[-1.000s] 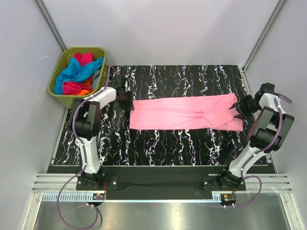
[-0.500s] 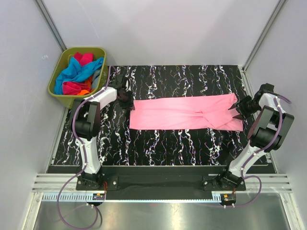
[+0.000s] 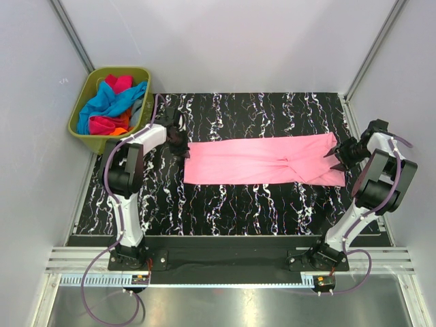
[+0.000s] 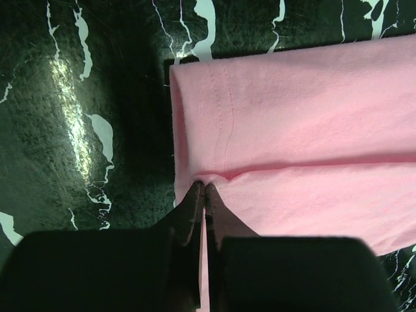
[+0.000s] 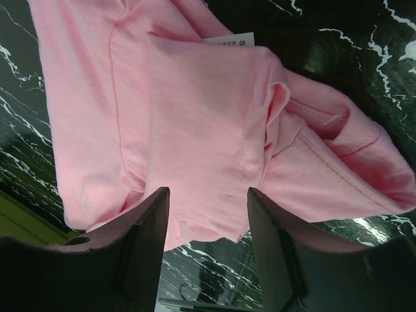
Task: Fold and stack the t-shirts
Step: Fold the tshirt
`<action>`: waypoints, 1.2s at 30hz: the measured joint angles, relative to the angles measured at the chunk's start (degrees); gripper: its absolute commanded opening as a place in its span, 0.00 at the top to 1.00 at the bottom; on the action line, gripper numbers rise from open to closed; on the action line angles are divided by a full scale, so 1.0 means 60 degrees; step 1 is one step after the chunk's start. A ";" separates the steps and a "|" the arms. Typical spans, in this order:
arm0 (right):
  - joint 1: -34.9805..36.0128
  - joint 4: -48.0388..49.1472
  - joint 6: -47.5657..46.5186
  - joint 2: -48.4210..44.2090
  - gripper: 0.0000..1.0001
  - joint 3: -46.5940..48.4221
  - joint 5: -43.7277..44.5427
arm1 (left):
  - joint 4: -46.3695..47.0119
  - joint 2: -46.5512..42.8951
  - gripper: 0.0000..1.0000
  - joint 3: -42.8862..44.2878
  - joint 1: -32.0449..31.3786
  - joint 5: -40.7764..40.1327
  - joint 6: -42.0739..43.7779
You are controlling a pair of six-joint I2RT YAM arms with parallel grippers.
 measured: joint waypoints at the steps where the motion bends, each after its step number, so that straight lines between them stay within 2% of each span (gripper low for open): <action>1: 0.0000 -0.0004 0.0011 0.0033 0.42 0.0000 0.0051 | 0.0000 0.0000 1.00 0.0000 0.0000 -0.0004 0.0000; 10: 0.0011 -0.0058 0.0652 0.0295 0.55 0.0849 0.0914 | 0.0029 -0.0816 1.00 -0.0375 -0.0033 0.0098 -0.0255; 17: -0.0149 -0.0076 0.0663 0.0302 0.50 0.1075 0.1220 | 0.0262 -0.1559 1.00 -0.0801 -0.0131 0.0291 -0.0412; 36: -0.0463 -0.0251 -0.0510 0.1603 0.49 0.1581 0.1723 | 0.0273 -0.1592 1.00 -0.1002 -0.0160 0.0659 -0.0419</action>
